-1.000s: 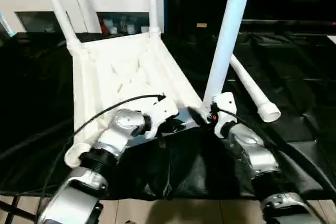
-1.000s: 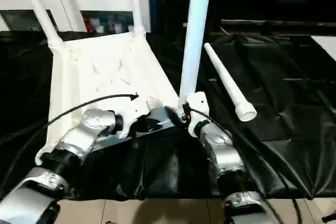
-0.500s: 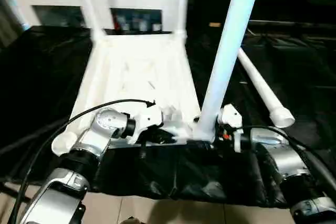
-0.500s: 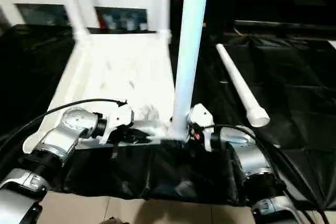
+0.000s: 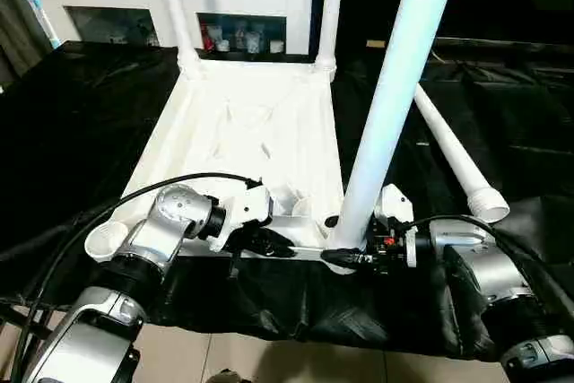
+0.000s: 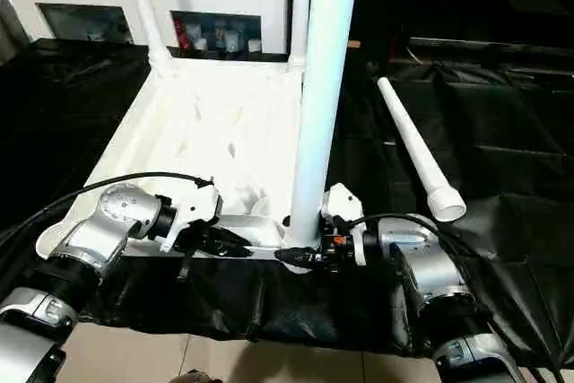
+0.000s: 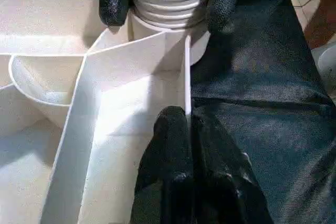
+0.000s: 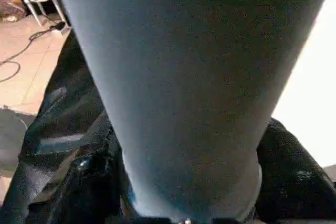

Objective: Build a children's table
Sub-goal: Rotate leg to tighten

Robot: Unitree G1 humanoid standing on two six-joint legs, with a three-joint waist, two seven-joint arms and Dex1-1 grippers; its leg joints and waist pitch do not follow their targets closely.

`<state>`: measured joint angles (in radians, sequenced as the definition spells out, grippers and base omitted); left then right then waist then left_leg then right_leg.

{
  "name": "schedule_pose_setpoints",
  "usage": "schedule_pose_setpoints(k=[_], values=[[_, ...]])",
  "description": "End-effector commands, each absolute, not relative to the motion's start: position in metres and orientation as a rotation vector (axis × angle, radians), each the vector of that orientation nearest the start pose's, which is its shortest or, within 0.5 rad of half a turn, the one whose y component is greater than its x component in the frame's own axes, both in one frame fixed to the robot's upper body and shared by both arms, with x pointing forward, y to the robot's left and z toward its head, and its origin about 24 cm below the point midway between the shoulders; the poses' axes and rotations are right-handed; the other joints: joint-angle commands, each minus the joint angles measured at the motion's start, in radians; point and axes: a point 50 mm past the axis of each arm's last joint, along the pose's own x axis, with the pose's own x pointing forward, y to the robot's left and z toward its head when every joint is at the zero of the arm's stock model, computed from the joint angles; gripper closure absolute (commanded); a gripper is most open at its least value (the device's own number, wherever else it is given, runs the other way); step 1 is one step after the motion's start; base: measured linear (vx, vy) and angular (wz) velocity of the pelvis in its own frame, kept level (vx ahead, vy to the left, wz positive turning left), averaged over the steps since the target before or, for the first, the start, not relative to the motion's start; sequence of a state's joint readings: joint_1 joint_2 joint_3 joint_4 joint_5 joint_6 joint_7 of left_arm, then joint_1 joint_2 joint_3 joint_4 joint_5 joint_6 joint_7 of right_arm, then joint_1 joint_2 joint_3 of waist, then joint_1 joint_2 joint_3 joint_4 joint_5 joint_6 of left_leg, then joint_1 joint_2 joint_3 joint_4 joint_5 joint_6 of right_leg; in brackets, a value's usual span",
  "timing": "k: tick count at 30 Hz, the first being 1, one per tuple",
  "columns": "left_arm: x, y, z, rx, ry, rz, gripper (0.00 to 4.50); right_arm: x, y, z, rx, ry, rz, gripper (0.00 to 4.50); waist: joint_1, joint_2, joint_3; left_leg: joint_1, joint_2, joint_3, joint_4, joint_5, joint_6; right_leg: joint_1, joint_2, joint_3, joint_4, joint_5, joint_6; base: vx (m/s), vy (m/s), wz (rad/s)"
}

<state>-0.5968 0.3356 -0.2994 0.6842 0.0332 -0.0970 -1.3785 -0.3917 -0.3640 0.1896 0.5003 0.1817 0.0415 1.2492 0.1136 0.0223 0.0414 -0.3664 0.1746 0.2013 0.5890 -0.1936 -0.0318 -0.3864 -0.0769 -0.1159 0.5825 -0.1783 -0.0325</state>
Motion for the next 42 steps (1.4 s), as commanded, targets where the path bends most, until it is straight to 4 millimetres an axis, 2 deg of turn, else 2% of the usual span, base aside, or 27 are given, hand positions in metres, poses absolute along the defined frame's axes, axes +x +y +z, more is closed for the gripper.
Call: schedule_pose_setpoints(k=[1,2,3,5,6,7,8,10,11,13,14,15,16,19,20,21,22,23,26,28,30,31,32,37,40,41,42], values=[[0.309,0.11,0.045,0.423,0.364,-1.539,4.5,0.283,-0.137,0.028,-0.069,0.326,1.303,1.78,-0.004,-0.007,-0.059,0.015,0.082,-0.034,-0.068,-0.161,0.07,0.044,-0.102,0.069,-0.06,-0.21,-0.197,0.0,0.0,0.0],[0.311,0.109,0.045,0.423,0.366,-1.511,4.5,0.287,-0.137,0.026,-0.055,0.333,1.247,1.78,-0.005,-0.007,-0.058,0.015,0.081,-0.035,-0.068,-0.171,0.066,0.044,-0.102,0.069,-0.063,-0.229,-0.194,0.0,0.0,0.0],[0.314,0.104,0.044,0.409,0.361,-1.45,4.5,0.296,-0.136,0.022,-0.06,0.318,1.102,1.78,-0.009,-0.008,-0.055,0.017,0.081,-0.035,-0.07,-0.191,0.051,0.042,-0.104,0.07,-0.068,-0.273,-0.184,0.0,0.0,0.0],[0.316,0.1,0.043,0.398,0.356,-1.417,4.5,0.301,-0.136,0.02,-0.057,0.317,1.009,1.78,-0.014,-0.007,-0.051,0.023,0.077,-0.037,-0.072,-0.228,0.029,0.037,-0.106,0.07,-0.079,-0.345,-0.173,0.0,0.0,0.0],[0.317,0.094,0.043,0.392,0.344,-1.381,4.5,0.306,-0.135,0.016,-0.038,0.333,0.885,1.78,-0.029,-0.011,-0.046,0.021,0.076,-0.044,-0.078,-0.259,0.004,0.039,-0.107,0.068,-0.085,-0.421,-0.152,0.0,0.0,0.0],[0.317,0.089,0.042,0.385,0.34,-1.367,4.5,0.308,-0.133,0.014,-0.024,0.333,0.832,1.78,-0.035,-0.01,-0.045,0.02,0.075,-0.046,-0.079,-0.27,-0.003,0.04,-0.108,0.067,-0.088,-0.447,-0.141,0.0,0.0,0.0],[0.316,0.081,0.041,0.37,0.336,-1.348,4.5,0.311,-0.128,0.011,0.003,0.337,0.763,1.78,-0.048,-0.01,-0.045,0.02,0.072,-0.05,-0.08,-0.298,-0.008,0.042,-0.109,0.064,-0.096,-0.505,-0.112,0.0,0.0,0.0],[0.316,0.078,0.04,0.364,0.335,-1.341,4.5,0.311,-0.125,0.01,0.014,0.34,0.741,1.78,-0.054,-0.011,-0.043,0.027,0.069,-0.049,-0.078,-0.313,-0.004,0.035,-0.107,0.065,-0.104,-0.529,-0.103,0.0,0.0,0.0],[0.316,0.068,0.038,0.367,0.331,-1.305,4.5,0.314,-0.116,0.005,0.021,0.357,0.636,1.78,-0.058,-0.011,-0.043,0.027,0.068,-0.048,-0.076,-0.31,0.0,0.033,-0.108,0.068,-0.106,-0.533,-0.102,0.0,0.0,0.0],[0.316,0.063,0.037,0.376,0.327,-1.284,4.5,0.316,-0.111,0.003,0.016,0.364,0.58,1.78,-0.067,-0.011,-0.041,0.024,0.066,-0.051,-0.079,-0.315,0.001,0.036,-0.106,0.063,-0.107,-0.549,-0.094,0.0,0.0,0.0],[0.316,0.059,0.037,0.366,0.325,-1.271,4.5,0.317,-0.109,0.002,0.026,0.365,0.544,1.78,-0.071,-0.009,-0.043,0.029,0.067,-0.05,-0.079,-0.321,0.003,0.029,-0.104,0.066,-0.109,-0.538,-0.093,0.0,0.0,0.0],[0.316,0.054,0.038,0.352,0.318,-1.243,4.5,0.319,-0.105,0.002,0.036,0.352,0.497,1.78,-0.074,-0.013,-0.043,0.029,0.068,-0.049,-0.079,-0.322,0.003,0.028,-0.104,0.067,-0.108,-0.532,-0.097,0.0,0.0,0.0],[0.317,0.052,0.038,0.347,0.315,-1.233,4.5,0.319,-0.104,0.002,0.039,0.347,0.481,1.22,-0.077,-0.012,-0.043,0.028,0.068,-0.049,-0.079,-0.323,0.0,0.029,-0.104,0.066,-0.104,-0.525,-0.102,0.0,0.0,0.0],[0.316,0.049,0.038,0.359,0.309,-1.234,4.5,0.322,-0.101,0.006,0.083,0.308,0.454,1.03,-0.077,-0.012,-0.046,0.026,0.069,-0.048,-0.08,-0.305,0.017,0.031,-0.105,0.069,-0.104,-0.482,-0.111,0.0,0.0,0.0],[0.316,0.052,0.039,0.354,0.308,-1.234,4.5,0.323,-0.103,0.009,0.073,0.294,0.457,0.81,-0.074,-0.011,-0.048,0.026,0.069,-0.045,-0.079,-0.291,0.023,0.031,-0.103,0.072,-0.1,-0.446,-0.121,0.0,0.0,0.0],[0.315,0.055,0.04,0.357,0.304,-1.241,4.5,0.323,-0.105,0.011,0.057,0.282,0.476,0.81,-0.072,-0.011,-0.049,0.024,0.07,-0.043,-0.079,-0.278,0.029,0.032,-0.102,0.075,-0.094,-0.403,-0.136,0.0,0.0,0.0],[0.315,0.055,0.04,0.357,0.304,-1.241,4.5,0.323,-0.105,0.011,0.057,0.282,0.476,0.72,-0.072,-0.011,-0.049,0.024,0.07,-0.043,-0.079,-0.278,0.029,0.032,-0.102,0.075,-0.094,-0.403,-0.136,0.0,0.0,0.0],[0.315,0.063,0.04,0.374,0.296,-1.275,4.5,0.322,-0.11,0.017,0.023,0.255,0.56,0.65,-0.07,-0.011,-0.052,0.018,0.07,-0.042,-0.079,-0.244,0.041,0.038,-0.1,0.075,-0.084,-0.335,-0.153,0.0,0.0,0.0],[0.314,0.072,0.041,0.376,0.296,-1.311,4.5,0.321,-0.117,0.022,0.0,0.238,0.643,0.57,-0.068,-0.011,-0.056,0.012,0.067,-0.036,-0.072,-0.201,0.07,0.044,-0.1,0.076,-0.074,-0.253,-0.178,0.0,0.0,0.0],[0.312,0.078,0.043,0.383,0.294,-1.344,4.5,0.32,-0.122,0.024,-0.008,0.238,0.706,0.57,-0.066,-0.012,-0.055,0.012,0.066,-0.036,-0.069,-0.187,0.081,0.046,-0.102,0.076,-0.074,-0.252,-0.185,0.0,0.0,0.0],[0.309,0.09,0.044,0.394,0.302,-1.413,4.5,0.313,-0.13,0.027,-0.048,0.242,0.85,0.57,-0.06,-0.011,-0.057,0.008,0.067,-0.034,-0.067,-0.16,0.099,0.051,-0.098,0.073,-0.07,-0.233,-0.185,0.0,0.0,0.0],[0.309,0.09,0.044,0.394,0.302,-1.413,4.5,0.313,-0.13,0.027,-0.049,0.242,0.852,0.57,-0.056,-0.01,-0.057,0.009,0.07,-0.033,-0.067,-0.149,0.103,0.05,-0.096,0.073,-0.069,-0.22,-0.184,0.0,0.0,0.0],[0.307,0.095,0.044,0.395,0.309,-1.444,4.5,0.307,-0.134,0.029,-0.07,0.249,0.944,0.57,-0.051,-0.009,-0.059,0.011,0.074,-0.032,-0.066,-0.136,0.105,0.047,-0.094,0.072,-0.06,-0.182,-0.198,0.0,0.0,0.0],[0.308,0.107,0.045,0.412,0.331,-1.468,4.5,0.293,-0.143,0.03,-0.115,0.296,1.148,0.57,-0.035,-0.008,-0.059,0.013,0.078,-0.031,-0.064,-0.143,0.113,0.044,-0.093,0.071,-0.057,-0.164,-0.208,0.0,0.0,0.0],[0.306,0.112,0.046,0.398,0.341,-1.52,4.5,0.288,-0.146,0.031,-0.118,0.337,1.267,0.57,-0.023,-0.009,-0.059,0.015,0.078,-0.031,-0.065,-0.158,0.101,0.043,-0.098,0.072,-0.06,-0.201,-0.206,0.0,0.0,0.0],[0.305,0.112,0.046,0.396,0.344,-1.535,4.5,0.287,-0.146,0.031,-0.12,0.344,1.291,0.95,-0.019,-0.009,-0.058,0.018,0.079,-0.03,-0.065,-0.163,0.095,0.04,-0.097,0.073,-0.061,-0.209,-0.204,0.0,0.0,0.0],[0.303,0.113,0.045,0.398,0.347,-1.553,4.5,0.287,-0.146,0.031,-0.127,0.347,1.306,0.95,-0.019,-0.011,-0.058,0.017,0.079,-0.03,-0.066,-0.165,0.091,0.04,-0.097,0.073,-0.062,-0.216,-0.203,0.0,0.0,0.0]])
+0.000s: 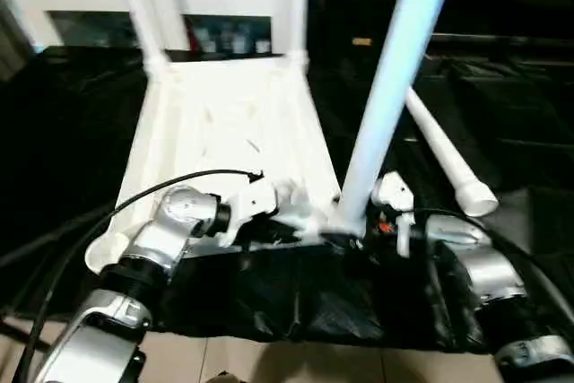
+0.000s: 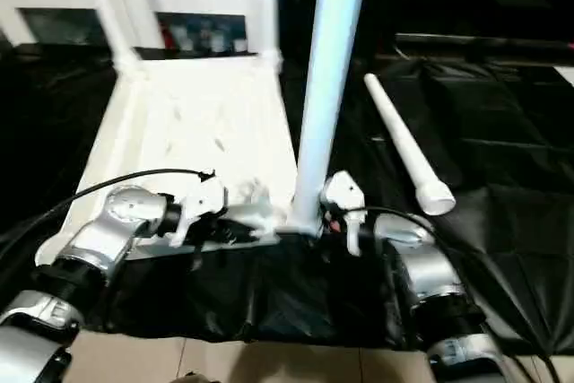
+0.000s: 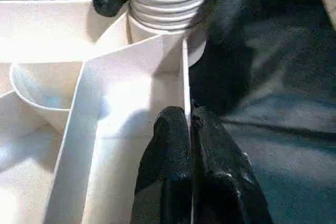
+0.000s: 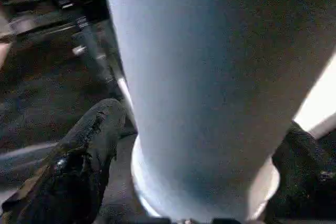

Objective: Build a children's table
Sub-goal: Rotate leg to tighten

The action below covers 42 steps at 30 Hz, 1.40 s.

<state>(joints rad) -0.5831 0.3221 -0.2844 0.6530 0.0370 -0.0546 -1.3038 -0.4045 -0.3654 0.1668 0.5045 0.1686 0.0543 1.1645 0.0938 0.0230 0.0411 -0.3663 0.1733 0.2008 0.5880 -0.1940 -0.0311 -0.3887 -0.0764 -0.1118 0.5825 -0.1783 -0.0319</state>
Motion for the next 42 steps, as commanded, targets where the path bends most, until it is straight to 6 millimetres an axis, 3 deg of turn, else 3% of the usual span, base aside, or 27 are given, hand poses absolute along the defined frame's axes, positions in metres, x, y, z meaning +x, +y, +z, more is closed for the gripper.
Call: schedule_pose_setpoints(k=[1,9,13,14,17,19,20,24,26,27,29,30,31,36,42], values=[[0.303,0.114,0.045,0.399,0.348,-1.557,4.5,0.287,-0.146,0.031,-0.129,0.348,1.309,0.95,0.002,-0.012,-0.058,0.016,0.081,-0.03,-0.065,-0.162,0.087,0.044,-0.099,0.069,-0.061,-0.218,-0.203,0.0,0.0,0.0],[0.302,0.119,0.046,0.408,0.367,-1.604,4.5,0.286,-0.143,0.035,-0.104,0.354,1.366,1.69,0.009,-0.011,-0.06,0.014,0.08,-0.032,-0.064,-0.147,0.081,0.045,-0.1,0.069,-0.059,-0.217,-0.195,0.0,0.0,0.0],[0.303,0.12,0.046,0.407,0.37,-1.598,4.5,0.285,-0.141,0.034,-0.092,0.351,1.361,1.72,0.012,-0.011,-0.06,0.014,0.08,-0.032,-0.065,-0.145,0.078,0.045,-0.1,0.068,-0.059,-0.215,-0.194,0.0,0.0,0.0],[0.308,0.117,0.046,0.402,0.365,-1.53,4.5,0.288,-0.138,0.031,-0.061,0.333,1.276,1.72,0.012,-0.007,-0.06,0.015,0.081,-0.033,-0.065,-0.15,0.075,0.044,-0.1,0.068,-0.059,-0.22,-0.194,0.0,0.0,0.0],[0.317,0.105,0.044,0.385,0.351,-1.395,4.5,0.302,-0.134,0.022,-0.046,0.321,1.018,1.74,0.005,-0.008,-0.054,0.018,0.08,-0.036,-0.071,-0.188,0.038,0.04,-0.104,0.07,-0.068,-0.281,-0.186,0.0,0.0,0.0],[0.319,0.101,0.045,0.371,0.345,-1.37,4.5,0.305,-0.134,0.019,-0.038,0.331,0.956,1.75,-0.004,-0.01,-0.053,0.021,0.076,-0.039,-0.072,-0.217,0.015,0.041,-0.107,0.069,-0.075,-0.341,-0.173,0.0,0.0,0.0],[0.321,0.092,0.044,0.364,0.339,-1.324,4.5,0.31,-0.132,0.014,-0.041,0.337,0.841,1.75,-0.012,-0.011,-0.051,0.015,0.075,-0.041,-0.074,-0.222,0.012,0.045,-0.105,0.068,-0.078,-0.367,-0.16,0.0,0.0,0.0],[0.322,0.069,0.041,0.347,0.324,-1.252,4.5,0.316,-0.124,0.004,0.0,0.371,0.636,1.76,-0.034,-0.01,-0.043,0.025,0.07,-0.043,-0.076,-0.284,0.003,0.036,-0.104,0.068,-0.097,-0.466,-0.133,0.0,0.0,0.0],[0.322,0.061,0.041,0.344,0.315,-1.221,4.5,0.318,-0.119,0.001,0.025,0.383,0.562,1.76,-0.041,-0.01,-0.046,0.024,0.068,-0.045,-0.076,-0.286,0.006,0.04,-0.105,0.067,-0.098,-0.484,-0.124,0.0,0.0,0.0],[0.323,0.055,0.041,0.334,0.309,-1.195,4.5,0.319,-0.115,0.0,0.039,0.389,0.51,1.76,-0.043,-0.005,-0.046,0.023,0.069,-0.045,-0.076,-0.279,0.009,0.038,-0.102,0.068,-0.097,-0.467,-0.123,0.0,0.0,0.0],[0.321,0.045,0.042,0.317,0.297,-1.186,4.5,0.32,-0.102,0.002,0.042,0.353,0.505,1.76,-0.045,-0.008,-0.047,0.025,0.068,-0.044,-0.076,-0.281,0.011,0.035,-0.101,0.069,-0.098,-0.452,-0.127,0.0,0.0,0.0],[0.321,0.043,0.042,0.315,0.295,-1.185,4.5,0.32,-0.099,0.003,0.036,0.339,0.508,1.2,-0.044,-0.007,-0.048,0.024,0.068,-0.043,-0.076,-0.278,0.015,0.036,-0.102,0.069,-0.097,-0.443,-0.128,0.0,0.0,0.0],[0.32,0.042,0.042,0.311,0.293,-1.193,4.5,0.32,-0.098,0.005,0.015,0.313,0.504,1.06,-0.045,-0.007,-0.047,0.023,0.069,-0.044,-0.077,-0.276,0.017,0.036,-0.102,0.069,-0.096,-0.438,-0.129,0.0,0.0,0.0],[0.32,0.051,0.042,0.326,0.291,-1.205,4.5,0.323,-0.105,0.011,-0.01,0.27,0.511,0.71,-0.042,-0.005,-0.051,0.02,0.069,-0.04,-0.075,-0.248,0.035,0.04,-0.1,0.072,-0.087,-0.354,-0.15,0.0,0.0,0.0],[0.318,0.074,0.047,0.335,0.249,-1.299,4.5,0.316,-0.124,0.023,-0.079,0.224,0.775,0.47,-0.028,-0.006,-0.057,0.01,0.071,-0.034,-0.067,-0.17,0.095,0.05,-0.099,0.071,-0.068,-0.21,-0.191,0.0,0.0,0.0]])
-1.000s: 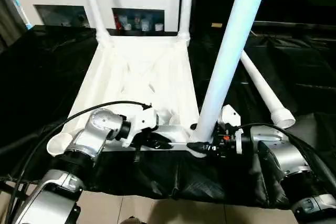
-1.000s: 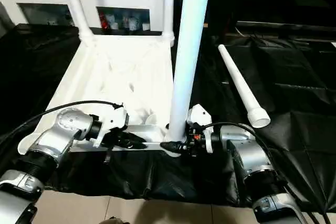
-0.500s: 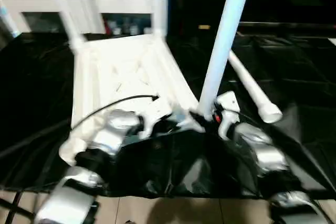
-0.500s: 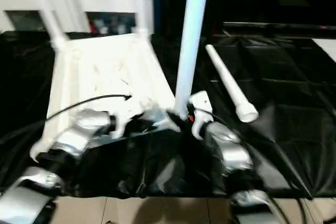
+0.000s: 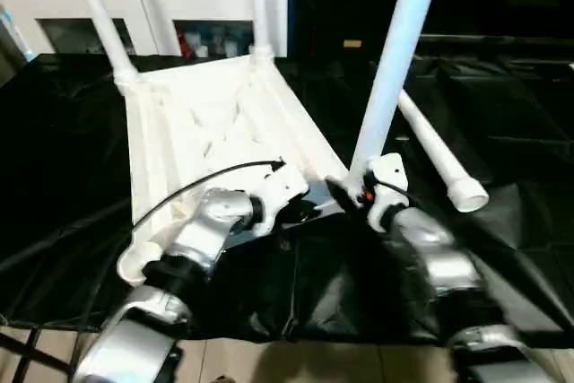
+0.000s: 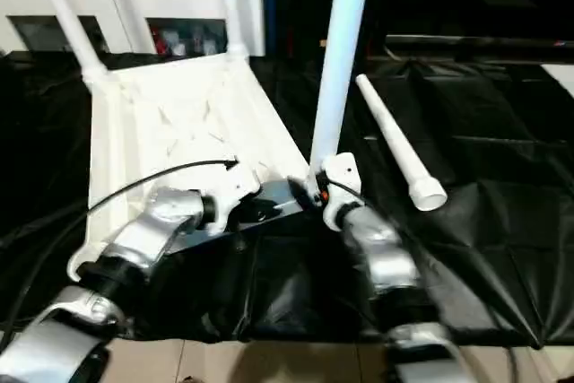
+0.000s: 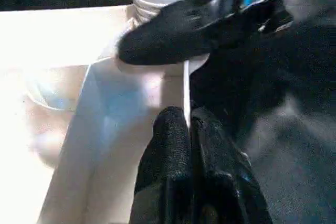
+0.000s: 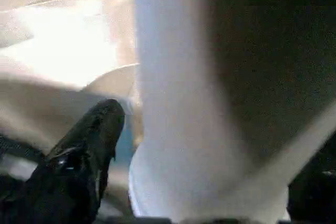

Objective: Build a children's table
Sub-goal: Rotate leg to tighten

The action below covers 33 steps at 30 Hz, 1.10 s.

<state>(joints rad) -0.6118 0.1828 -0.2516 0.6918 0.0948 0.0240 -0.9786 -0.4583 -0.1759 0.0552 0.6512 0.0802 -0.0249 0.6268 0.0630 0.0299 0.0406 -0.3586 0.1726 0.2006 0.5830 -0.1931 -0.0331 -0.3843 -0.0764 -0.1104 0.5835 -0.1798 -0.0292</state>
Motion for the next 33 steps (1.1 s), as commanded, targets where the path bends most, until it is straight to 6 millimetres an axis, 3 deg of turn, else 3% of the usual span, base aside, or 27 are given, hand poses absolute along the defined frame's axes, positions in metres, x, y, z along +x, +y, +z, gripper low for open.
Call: schedule_pose_setpoints(k=[1,5,9,13,18,24,30,33], values=[[0.317,0.076,0.048,0.336,0.249,-1.311,4.5,0.315,-0.125,0.023,-0.087,0.222,0.809,0.47,0.003,-0.012,-0.057,0.003,0.073,-0.033,-0.062,-0.165,0.099,0.045,-0.098,0.069,-0.068,-0.205,-0.195,0.0,0.0,0.0],[0.311,0.095,0.047,0.364,0.294,-1.424,4.5,0.297,-0.135,0.029,-0.125,0.244,1.097,0.47,0.012,-0.013,-0.054,0.004,0.078,-0.031,-0.062,-0.179,0.106,0.044,-0.095,0.067,-0.069,-0.233,-0.191,0.0,0.0,0.0],[0.309,0.1,0.047,0.361,0.305,-1.475,4.5,0.29,-0.14,0.03,-0.143,0.27,1.212,0.47,0.027,-0.011,-0.053,0.011,0.08,-0.031,-0.064,-0.2,0.086,0.038,-0.099,0.069,-0.073,-0.27,-0.193,0.0,0.0,0.0],[0.308,0.105,0.047,0.366,0.321,-1.517,4.5,0.286,-0.142,0.03,-0.16,0.307,1.29,0.47,0.03,-0.013,-0.055,0.007,0.081,-0.033,-0.064,-0.185,0.084,0.039,-0.099,0.07,-0.066,-0.248,-0.196,0.0,0.0,0.0],[0.303,0.108,0.048,0.372,0.338,-1.597,4.5,0.283,-0.142,0.033,-0.146,0.339,1.375,0.93,0.032,-0.012,-0.057,0.006,0.08,-0.032,-0.061,-0.16,0.094,0.041,-0.1,0.069,-0.064,-0.216,-0.206,0.0,0.0,0.0],[0.302,0.111,0.046,0.385,0.354,-1.62,4.5,0.28,-0.141,0.033,-0.132,0.34,1.395,1.49,0.036,-0.009,-0.057,0.006,0.081,-0.033,-0.061,-0.163,0.087,0.041,-0.1,0.068,-0.064,-0.22,-0.207,0.0,0.0,0.0],[0.303,0.111,0.044,0.386,0.36,-1.586,4.5,0.277,-0.139,0.03,-0.091,0.332,1.367,1.74,0.041,-0.009,-0.059,0.007,0.082,-0.034,-0.062,-0.159,0.082,0.041,-0.101,0.068,-0.061,-0.205,-0.207,0.0,0.0,0.0],[0.314,0.102,0.043,0.364,0.35,-1.415,4.5,0.291,-0.131,0.021,-0.038,0.302,1.072,1.76,0.036,-0.01,-0.055,0.008,0.082,-0.035,-0.066,-0.183,0.057,0.037,-0.102,0.069,-0.068,-0.251,-0.197,0.0,0.0,0.0]])
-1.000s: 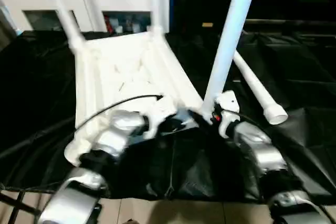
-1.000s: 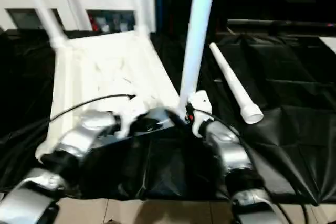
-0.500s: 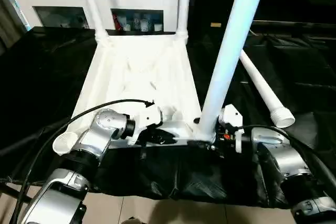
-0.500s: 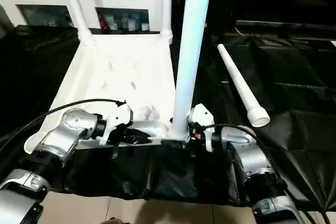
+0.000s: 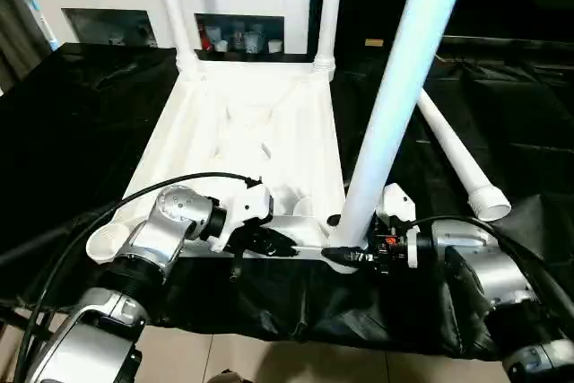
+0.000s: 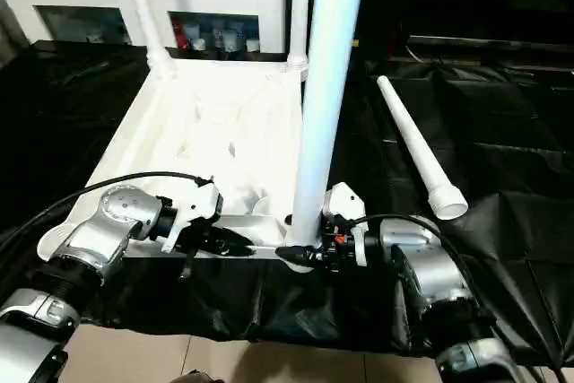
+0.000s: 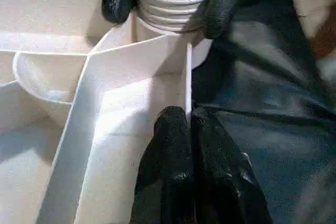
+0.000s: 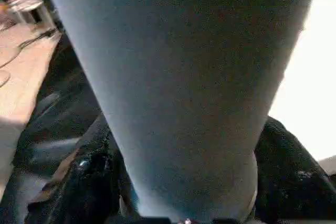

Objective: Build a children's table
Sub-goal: Rotate leg to tighten

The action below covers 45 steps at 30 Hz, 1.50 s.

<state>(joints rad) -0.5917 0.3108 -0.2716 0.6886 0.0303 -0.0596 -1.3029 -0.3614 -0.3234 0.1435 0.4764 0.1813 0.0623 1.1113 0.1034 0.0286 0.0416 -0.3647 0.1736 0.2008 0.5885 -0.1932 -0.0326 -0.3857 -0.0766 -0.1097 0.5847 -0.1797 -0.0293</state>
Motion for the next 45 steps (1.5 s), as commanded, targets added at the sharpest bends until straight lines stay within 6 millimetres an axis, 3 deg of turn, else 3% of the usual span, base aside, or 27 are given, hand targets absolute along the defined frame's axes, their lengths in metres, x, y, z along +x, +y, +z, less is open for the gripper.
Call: schedule_pose_setpoints(k=[1,3,5,7,8,11,13,14,18,21,23,24,26,28,32,37,39,45], values=[[0.315,0.1,0.043,0.358,0.347,-1.401,4.5,0.293,-0.13,0.02,-0.037,0.299,1.045,1.76,-0.011,-0.009,-0.052,0.017,0.078,-0.038,-0.075,-0.217,0.034,0.037,-0.104,0.067,-0.076,-0.314,-0.187,0.0,0.0,0.0],[0.317,0.093,0.043,0.34,0.339,-1.367,4.5,0.298,-0.127,0.017,-0.024,0.292,0.954,1.76,-0.022,-0.012,-0.05,0.016,0.075,-0.042,-0.076,-0.246,0.015,0.041,-0.107,0.067,-0.084,-0.388,-0.165,0.0,0.0,0.0],[0.317,0.085,0.042,0.333,0.336,-1.342,4.5,0.303,-0.124,0.012,-0.01,0.304,0.849,1.77,-0.033,-0.012,-0.045,0.013,0.073,-0.044,-0.079,-0.27,0.016,0.041,-0.104,0.065,-0.091,-0.427,-0.146,0.0,0.0,0.0],[0.317,0.073,0.041,0.311,0.336,-1.304,4.5,0.308,-0.119,0.007,0.014,0.327,0.734,1.77,-0.046,-0.013,-0.042,0.024,0.071,-0.044,-0.079,-0.305,0.006,0.032,-0.105,0.067,-0.099,-0.483,-0.137,0.0,0.0,0.0],[0.317,0.061,0.039,0.292,0.341,-1.275,4.5,0.311,-0.112,0.003,0.025,0.346,0.65,1.77,-0.055,-0.014,-0.042,0.02,0.068,-0.047,-0.079,-0.305,0.004,0.035,-0.105,0.065,-0.103,-0.511,-0.126,0.0,0.0,0.0],[0.315,0.048,0.038,0.262,0.344,-1.252,4.5,0.313,-0.098,0.003,0.039,0.336,0.605,1.77,-0.064,-0.013,-0.041,0.025,0.066,-0.047,-0.077,-0.318,0.007,0.03,-0.103,0.064,-0.109,-0.532,-0.112,0.0,0.0,0.0],[0.315,0.046,0.038,0.252,0.345,-1.245,4.5,0.313,-0.094,0.004,0.038,0.33,0.602,1.21,-0.066,-0.013,-0.042,0.025,0.065,-0.046,-0.077,-0.318,0.017,0.029,-0.103,0.066,-0.111,-0.528,-0.111,0.0,0.0,0.0],[0.314,0.043,0.038,0.241,0.344,-1.243,4.5,0.313,-0.088,0.005,0.02,0.311,0.604,1.21,-0.066,-0.012,-0.043,0.023,0.067,-0.046,-0.079,-0.31,0.022,0.029,-0.102,0.066,-0.109,-0.507,-0.113,0.0,0.0,0.0],[0.314,0.05,0.039,0.248,0.35,-1.256,4.5,0.316,-0.096,0.009,0.011,0.291,0.616,0.83,-0.067,-0.011,-0.045,0.021,0.069,-0.044,-0.081,-0.302,0.032,0.031,-0.1,0.068,-0.103,-0.45,-0.131,0.0,0.0,0.0],[0.314,0.059,0.039,0.255,0.357,-1.271,4.5,0.317,-0.105,0.015,-0.023,0.255,0.667,0.59,-0.063,-0.012,-0.052,0.015,0.07,-0.041,-0.077,-0.249,0.05,0.039,-0.1,0.072,-0.087,-0.334,-0.166,0.0,0.0,0.0],[0.311,0.072,0.039,0.266,0.37,-1.329,4.5,0.309,-0.112,0.021,-0.045,0.235,0.839,0.59,-0.06,-0.014,-0.053,0.01,0.068,-0.037,-0.074,-0.216,0.073,0.045,-0.098,0.072,-0.08,-0.273,-0.183,0.0,0.0,0.0],[0.31,0.074,0.039,0.269,0.373,-1.339,4.5,0.307,-0.114,0.021,-0.051,0.238,0.857,0.59,-0.053,-0.015,-0.054,0.012,0.067,-0.034,-0.069,-0.202,0.091,0.045,-0.101,0.073,-0.08,-0.262,-0.185,0.0,0.0,0.0],[0.309,0.078,0.04,0.278,0.377,-1.362,4.5,0.303,-0.118,0.022,-0.054,0.244,0.925,0.59,-0.055,-0.015,-0.054,0.007,0.068,-0.033,-0.07,-0.174,0.104,0.046,-0.097,0.071,-0.077,-0.244,-0.193,0.0,0.0,0.0],[0.308,0.084,0.04,0.284,0.385,-1.389,4.5,0.299,-0.122,0.024,-0.067,0.255,0.999,0.59,-0.044,-0.013,-0.056,0.009,0.071,-0.033,-0.069,-0.154,0.111,0.047,-0.094,0.069,-0.073,-0.228,-0.192,0.0,0.0,0.0],[0.306,0.099,0.045,0.3,0.402,-1.478,4.5,0.288,-0.134,0.028,-0.097,0.301,1.188,0.59,-0.035,-0.011,-0.058,0.011,0.079,-0.032,-0.068,-0.145,0.114,0.044,-0.093,0.067,-0.062,-0.174,-0.215,0.0,0.0,0.0],[0.305,0.109,0.047,0.318,0.431,-1.536,4.5,0.282,-0.14,0.03,-0.113,0.341,1.309,0.59,-0.021,-0.01,-0.058,0.013,0.08,-0.031,-0.067,-0.156,0.105,0.042,-0.096,0.069,-0.063,-0.189,-0.219,0.0,0.0,0.0],[0.305,0.113,0.048,0.333,0.439,-1.556,4.5,0.281,-0.141,0.031,-0.126,0.358,1.337,0.84,-0.013,-0.013,-0.058,0.017,0.08,-0.03,-0.067,-0.164,0.09,0.038,-0.096,0.07,-0.065,-0.205,-0.215,0.0,0.0,0.0],[0.307,0.118,0.051,0.349,0.45,-1.584,4.5,0.279,-0.141,0.032,-0.123,0.385,1.393,1.32,-0.009,-0.012,-0.059,0.014,0.081,-0.032,-0.069,-0.154,0.079,0.043,-0.098,0.07,-0.061,-0.196,-0.214,0.0,0.0,0.0]])
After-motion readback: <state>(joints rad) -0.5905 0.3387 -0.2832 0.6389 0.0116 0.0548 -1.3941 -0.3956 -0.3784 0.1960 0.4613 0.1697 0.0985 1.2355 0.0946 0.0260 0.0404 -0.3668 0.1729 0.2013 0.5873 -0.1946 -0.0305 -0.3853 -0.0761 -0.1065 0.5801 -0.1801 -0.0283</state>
